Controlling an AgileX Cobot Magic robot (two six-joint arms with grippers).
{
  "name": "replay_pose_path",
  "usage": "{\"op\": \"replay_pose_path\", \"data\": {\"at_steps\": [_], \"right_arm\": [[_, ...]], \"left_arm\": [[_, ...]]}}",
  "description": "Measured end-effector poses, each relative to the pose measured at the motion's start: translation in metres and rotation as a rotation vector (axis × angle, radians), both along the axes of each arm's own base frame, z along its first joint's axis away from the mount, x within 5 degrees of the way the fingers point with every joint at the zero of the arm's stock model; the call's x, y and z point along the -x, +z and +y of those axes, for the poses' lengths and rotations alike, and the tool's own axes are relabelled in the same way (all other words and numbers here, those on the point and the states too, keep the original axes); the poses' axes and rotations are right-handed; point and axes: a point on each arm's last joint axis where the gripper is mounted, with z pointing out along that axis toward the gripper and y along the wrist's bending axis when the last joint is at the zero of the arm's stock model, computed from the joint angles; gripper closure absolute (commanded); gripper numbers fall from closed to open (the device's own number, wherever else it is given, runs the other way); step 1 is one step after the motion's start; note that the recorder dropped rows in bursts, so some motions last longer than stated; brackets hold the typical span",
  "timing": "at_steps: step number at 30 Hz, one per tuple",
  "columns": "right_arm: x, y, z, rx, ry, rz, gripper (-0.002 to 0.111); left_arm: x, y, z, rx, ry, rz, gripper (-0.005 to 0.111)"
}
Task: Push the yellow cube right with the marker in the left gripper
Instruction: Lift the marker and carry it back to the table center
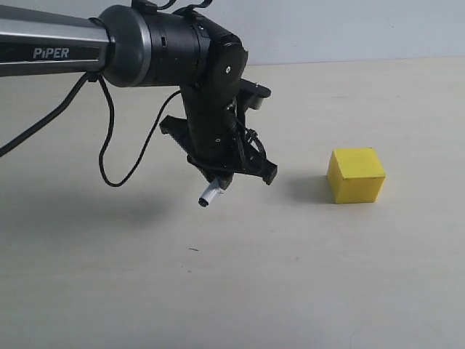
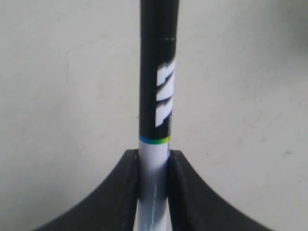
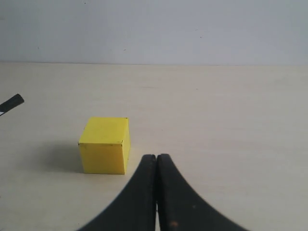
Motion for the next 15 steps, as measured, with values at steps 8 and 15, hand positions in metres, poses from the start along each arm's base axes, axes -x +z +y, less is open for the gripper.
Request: {"op": "replay_pose_path", "data": {"at_steps": [8,15], "right_arm": [[0.0,0.0,0.0,0.0,0.0,0.0,0.108],[0.0,0.0,0.0,0.0,0.0,0.0,0.108]], "left_arm": [[0.005,-0.0008,0.0037,0.004,0.336,0.066,0.107],[0.004,-0.0006,0.0021,0.05,0.527,0.066,0.107]]}}
